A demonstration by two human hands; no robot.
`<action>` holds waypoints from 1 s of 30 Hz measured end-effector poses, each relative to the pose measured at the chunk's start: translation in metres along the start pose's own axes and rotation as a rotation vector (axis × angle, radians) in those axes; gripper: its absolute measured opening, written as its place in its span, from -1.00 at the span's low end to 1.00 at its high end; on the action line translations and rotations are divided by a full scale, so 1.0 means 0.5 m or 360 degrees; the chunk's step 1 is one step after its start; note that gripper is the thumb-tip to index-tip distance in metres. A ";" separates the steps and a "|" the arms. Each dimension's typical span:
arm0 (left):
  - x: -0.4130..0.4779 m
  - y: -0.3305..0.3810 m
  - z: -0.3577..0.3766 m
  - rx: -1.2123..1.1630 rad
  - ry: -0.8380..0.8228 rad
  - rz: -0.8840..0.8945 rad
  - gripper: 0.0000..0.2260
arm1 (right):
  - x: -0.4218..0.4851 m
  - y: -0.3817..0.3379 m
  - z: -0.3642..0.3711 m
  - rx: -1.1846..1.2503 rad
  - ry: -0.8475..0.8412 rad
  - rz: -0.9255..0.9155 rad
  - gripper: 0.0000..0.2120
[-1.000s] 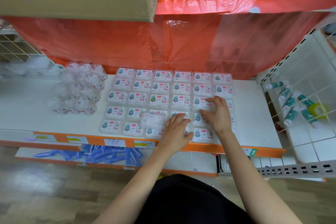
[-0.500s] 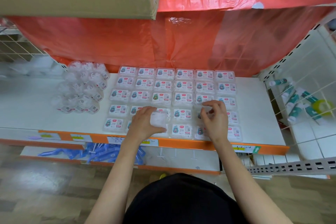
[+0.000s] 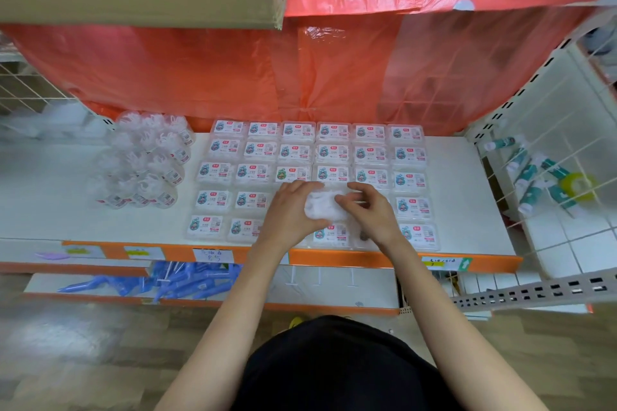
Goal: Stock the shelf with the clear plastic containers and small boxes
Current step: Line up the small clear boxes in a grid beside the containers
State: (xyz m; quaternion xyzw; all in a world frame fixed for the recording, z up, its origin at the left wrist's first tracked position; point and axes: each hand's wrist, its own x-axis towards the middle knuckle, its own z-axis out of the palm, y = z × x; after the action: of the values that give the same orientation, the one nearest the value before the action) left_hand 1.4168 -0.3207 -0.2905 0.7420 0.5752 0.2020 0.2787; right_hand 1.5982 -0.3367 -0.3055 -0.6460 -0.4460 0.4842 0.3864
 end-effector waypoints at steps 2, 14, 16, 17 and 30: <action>0.004 0.014 0.006 -0.0002 0.0028 0.0069 -0.39 | 0.004 -0.003 -0.012 0.0082 -0.0011 0.0134 -0.70; 0.006 0.041 0.007 -0.0993 0.0170 -0.0696 -0.58 | -0.014 0.009 -0.052 0.0425 0.0099 0.0103 -0.77; 0.008 0.040 -0.009 -0.1296 0.0014 -0.1061 -0.48 | -0.023 0.005 -0.053 0.0488 0.0077 -0.0032 -0.74; 0.007 0.041 -0.018 -0.1399 -0.0097 -0.1161 -0.43 | -0.026 0.003 -0.052 0.0515 0.0056 -0.0100 -0.72; 0.006 0.054 -0.003 -0.1823 0.0017 -0.1006 -0.77 | -0.030 0.016 -0.053 0.0366 -0.0039 -0.0330 -0.56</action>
State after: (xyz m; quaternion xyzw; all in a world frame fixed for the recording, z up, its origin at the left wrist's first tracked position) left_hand 1.4368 -0.3223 -0.2721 0.2703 0.5683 0.3884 0.6731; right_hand 1.6237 -0.3551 -0.3025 -0.5420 -0.4567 0.4975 0.5002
